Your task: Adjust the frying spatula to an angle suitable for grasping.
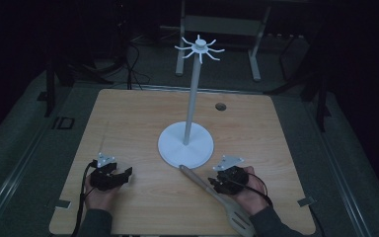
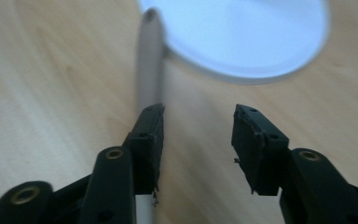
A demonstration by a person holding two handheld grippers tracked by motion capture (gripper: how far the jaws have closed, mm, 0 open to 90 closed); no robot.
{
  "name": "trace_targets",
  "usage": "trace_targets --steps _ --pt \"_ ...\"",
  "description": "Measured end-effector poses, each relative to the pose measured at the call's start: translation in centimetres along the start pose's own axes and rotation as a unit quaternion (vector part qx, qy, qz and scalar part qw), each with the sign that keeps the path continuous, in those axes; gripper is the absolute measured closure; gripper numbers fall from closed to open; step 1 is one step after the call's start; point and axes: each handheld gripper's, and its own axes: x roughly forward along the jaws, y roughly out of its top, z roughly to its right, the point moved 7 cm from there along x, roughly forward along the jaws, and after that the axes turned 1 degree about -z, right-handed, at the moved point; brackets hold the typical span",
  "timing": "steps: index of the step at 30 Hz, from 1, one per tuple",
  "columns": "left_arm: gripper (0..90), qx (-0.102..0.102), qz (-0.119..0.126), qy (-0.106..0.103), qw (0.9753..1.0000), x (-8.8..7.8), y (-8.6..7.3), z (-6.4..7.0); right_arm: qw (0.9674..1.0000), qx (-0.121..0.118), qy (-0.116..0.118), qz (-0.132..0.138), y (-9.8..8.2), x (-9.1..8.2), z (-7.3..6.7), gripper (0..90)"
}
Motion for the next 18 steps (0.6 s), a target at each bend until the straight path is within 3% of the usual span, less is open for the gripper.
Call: trace_targets --steps 1,8,14,18 --pt "33.4 0.0 0.0 -0.001 1.0 0.0 0.0 0.0 0.9998 -0.008 0.015 -0.012 -0.2 0.7 -0.7 57.6" --pt "33.4 -0.001 0.0 -0.001 1.0 0.0 0.0 0.0 0.9976 -0.03 0.043 -0.044 -0.9 3.0 -2.1 63.1" --pt "33.4 -0.001 0.001 -0.001 1.0 -0.1 0.0 0.0 0.9964 -0.023 0.05 -0.065 -1.6 4.0 -2.0 70.5" --pt "33.4 -0.002 0.002 -0.001 1.0 -0.1 0.0 0.0 0.9964 -0.024 0.055 -0.06 -1.7 4.0 -2.0 73.3"
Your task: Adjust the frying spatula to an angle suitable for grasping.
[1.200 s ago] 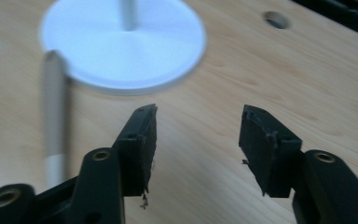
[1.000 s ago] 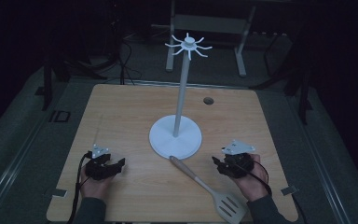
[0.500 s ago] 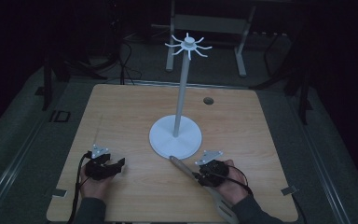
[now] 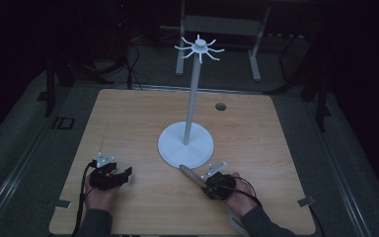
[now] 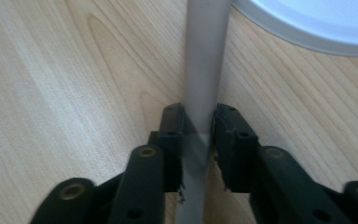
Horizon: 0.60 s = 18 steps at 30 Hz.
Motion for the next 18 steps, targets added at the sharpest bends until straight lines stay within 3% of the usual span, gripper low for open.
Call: trace_targets --steps 3,12,18 --pt "33.4 0.0 0.0 -0.001 1.0 0.0 0.0 0.0 1.0 -0.002 -0.008 0.001 0.0 -0.1 0.3 73.8" --pt "33.4 0.001 -0.001 0.0 1.0 0.1 0.0 0.0 0.9986 0.049 -0.011 0.013 0.4 0.0 3.2 73.5" --pt "33.4 0.002 -0.001 0.0 1.0 0.1 0.0 0.0 0.9979 0.062 -0.006 0.016 0.7 0.4 4.0 73.2"
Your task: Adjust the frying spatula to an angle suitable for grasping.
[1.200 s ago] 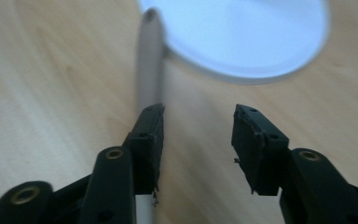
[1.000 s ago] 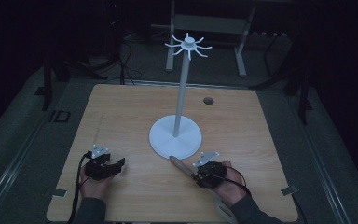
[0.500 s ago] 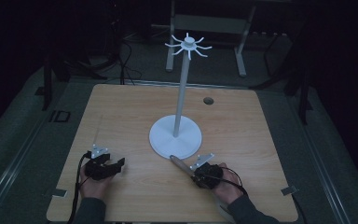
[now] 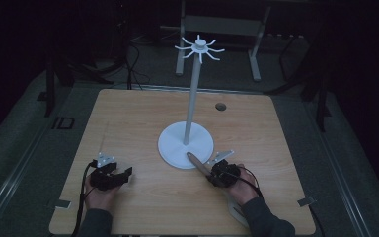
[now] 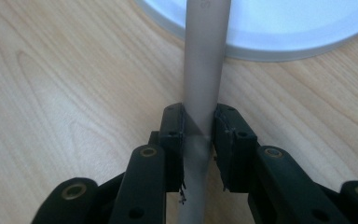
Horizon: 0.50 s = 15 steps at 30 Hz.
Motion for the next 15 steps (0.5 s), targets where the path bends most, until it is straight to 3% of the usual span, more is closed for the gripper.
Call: trace_targets --steps 15 --pt "33.4 0.0 0.0 -0.001 1.0 0.01 0.03 0.0 0.9997 0.013 -0.008 -0.021 0.67 0.68 0.2 73.8"
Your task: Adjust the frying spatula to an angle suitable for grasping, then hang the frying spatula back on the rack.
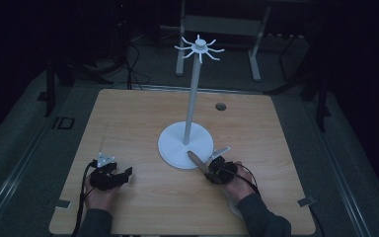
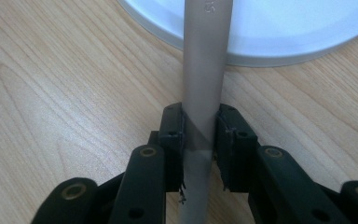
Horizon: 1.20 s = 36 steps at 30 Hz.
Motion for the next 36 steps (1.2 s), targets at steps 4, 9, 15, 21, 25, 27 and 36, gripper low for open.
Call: trace_targets --steps 4,9,15,21,25,27,36 --pt "33.4 0.002 0.0 0.0 1.0 0.0 0.0 0.0 1.0 0.001 -0.001 -0.01 0.2 0.0 0.0 74.1" --pt "33.4 -0.001 0.001 0.0 1.0 -0.1 0.0 -0.1 1.0 0.007 -0.005 0.0 0.3 -0.1 0.2 74.1" --pt "33.4 0.0 -0.003 0.001 1.0 0.1 0.0 0.0 0.9989 0.02 -0.011 0.04 0.5 -0.9 0.2 74.1" --pt "33.4 0.0 -0.001 0.0 1.0 0.1 0.0 0.0 0.9975 0.024 -0.027 0.06 0.6 -1.4 0.3 74.0" --pt "33.4 0.002 0.0 -0.001 1.0 0.1 0.0 0.0 0.9962 0.034 -0.028 0.076 0.6 -1.6 0.4 74.0" --pt "33.4 0.002 -0.001 -0.001 1.0 0.1 0.0 0.0 0.9959 0.035 -0.027 0.079 0.7 -1.7 0.4 74.0" --pt "33.4 0.001 -0.002 0.0 1.0 0.1 0.0 0.1 0.9928 0.046 -0.024 0.108 0.9 -3.0 0.6 74.0"
